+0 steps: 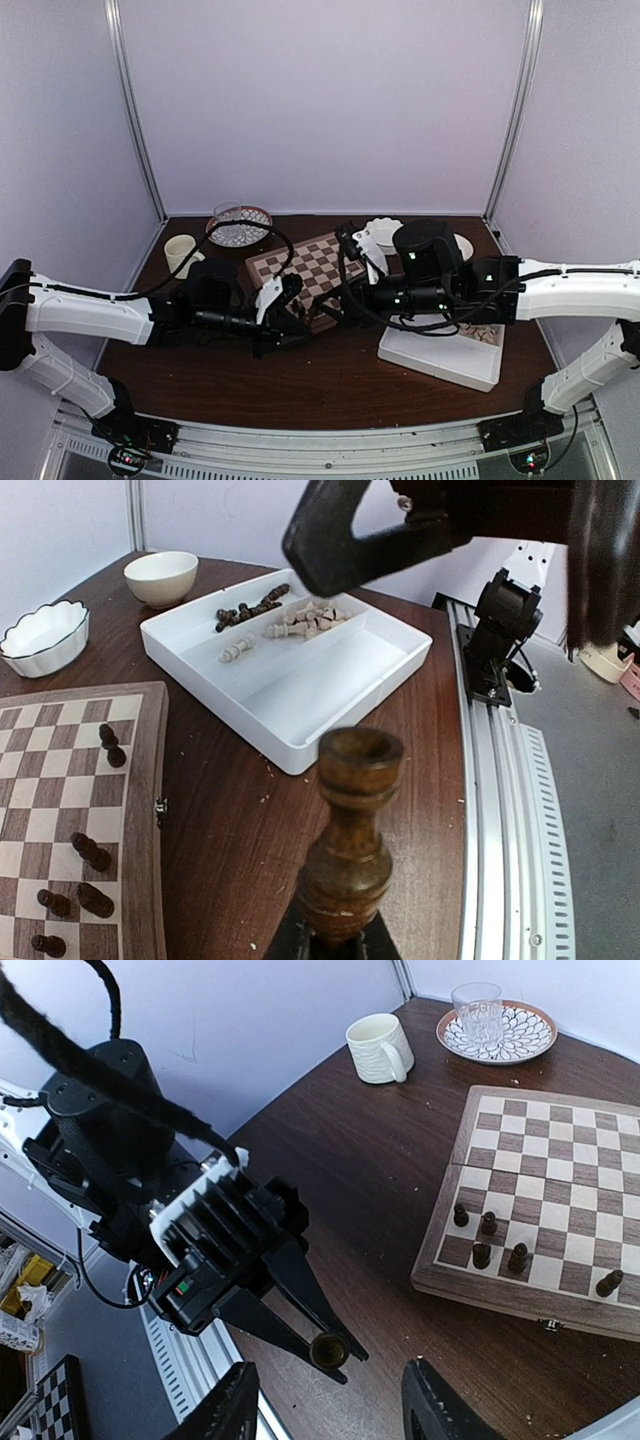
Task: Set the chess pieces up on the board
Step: Pass from the right arm to the left
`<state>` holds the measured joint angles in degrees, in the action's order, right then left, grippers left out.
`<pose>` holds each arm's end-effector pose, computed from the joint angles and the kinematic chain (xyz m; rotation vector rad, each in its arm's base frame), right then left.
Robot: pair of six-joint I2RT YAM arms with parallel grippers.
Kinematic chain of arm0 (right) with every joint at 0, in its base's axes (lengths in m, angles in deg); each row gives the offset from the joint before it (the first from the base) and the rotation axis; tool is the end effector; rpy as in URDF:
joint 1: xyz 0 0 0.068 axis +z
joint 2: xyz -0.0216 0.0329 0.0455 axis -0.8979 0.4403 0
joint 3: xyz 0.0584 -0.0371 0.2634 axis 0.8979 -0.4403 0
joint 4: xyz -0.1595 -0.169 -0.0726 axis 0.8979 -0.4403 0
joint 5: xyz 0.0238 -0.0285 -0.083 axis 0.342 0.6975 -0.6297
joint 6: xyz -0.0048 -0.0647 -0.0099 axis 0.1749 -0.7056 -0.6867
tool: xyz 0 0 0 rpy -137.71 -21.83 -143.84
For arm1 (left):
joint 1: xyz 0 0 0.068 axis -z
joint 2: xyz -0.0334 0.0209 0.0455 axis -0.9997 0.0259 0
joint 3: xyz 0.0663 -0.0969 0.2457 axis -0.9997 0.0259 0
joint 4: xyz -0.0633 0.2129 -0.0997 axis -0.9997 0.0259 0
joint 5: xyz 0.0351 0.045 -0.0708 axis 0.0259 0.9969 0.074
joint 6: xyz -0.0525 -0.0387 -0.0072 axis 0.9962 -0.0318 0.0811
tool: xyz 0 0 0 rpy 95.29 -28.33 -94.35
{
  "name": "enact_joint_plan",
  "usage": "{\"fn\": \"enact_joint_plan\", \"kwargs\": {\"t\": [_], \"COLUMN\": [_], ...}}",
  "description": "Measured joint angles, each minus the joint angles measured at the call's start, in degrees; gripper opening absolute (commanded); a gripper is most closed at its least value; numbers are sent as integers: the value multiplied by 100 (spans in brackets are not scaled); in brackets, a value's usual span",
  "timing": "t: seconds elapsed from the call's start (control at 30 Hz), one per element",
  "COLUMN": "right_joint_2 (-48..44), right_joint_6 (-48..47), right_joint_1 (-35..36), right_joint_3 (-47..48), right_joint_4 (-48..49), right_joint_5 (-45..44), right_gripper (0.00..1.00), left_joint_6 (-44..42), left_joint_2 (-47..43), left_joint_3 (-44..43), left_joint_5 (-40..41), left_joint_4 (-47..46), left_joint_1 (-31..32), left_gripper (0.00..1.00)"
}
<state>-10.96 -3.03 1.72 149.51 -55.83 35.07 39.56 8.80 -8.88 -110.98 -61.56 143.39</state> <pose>0.1222 0.2849 0.3132 -0.8195 2.0274 1.1071 0.1457 -0.2459 0.2223 1.1426 1.8009 -1.1137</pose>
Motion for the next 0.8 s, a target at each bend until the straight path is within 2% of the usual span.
{"fn": "enact_joint_plan", "kwargs": {"t": [0.4,0.57,0.67,0.8], "right_joint_2": [481,496,496,496], "right_joint_6": [-192,-203,-225,-216], "right_joint_1": [4,4,4,7], "right_joint_3": [236,243,245,254], "right_joint_4": [-400,-420,-424,-439], "right_joint_5": [146,170,177,160], "right_gripper": [38,26,13,11], "left_joint_6": [-61,-79,-87,-98], "left_joint_2": [168,190,190,190], "left_joint_3": [-157,-168,-175,-201], "left_joint_5": [-33,-33,-33,-13], "left_joint_4": [109,118,129,181], "left_joint_1": [92,118,122,122], "left_gripper": [0,0,0,0]}}
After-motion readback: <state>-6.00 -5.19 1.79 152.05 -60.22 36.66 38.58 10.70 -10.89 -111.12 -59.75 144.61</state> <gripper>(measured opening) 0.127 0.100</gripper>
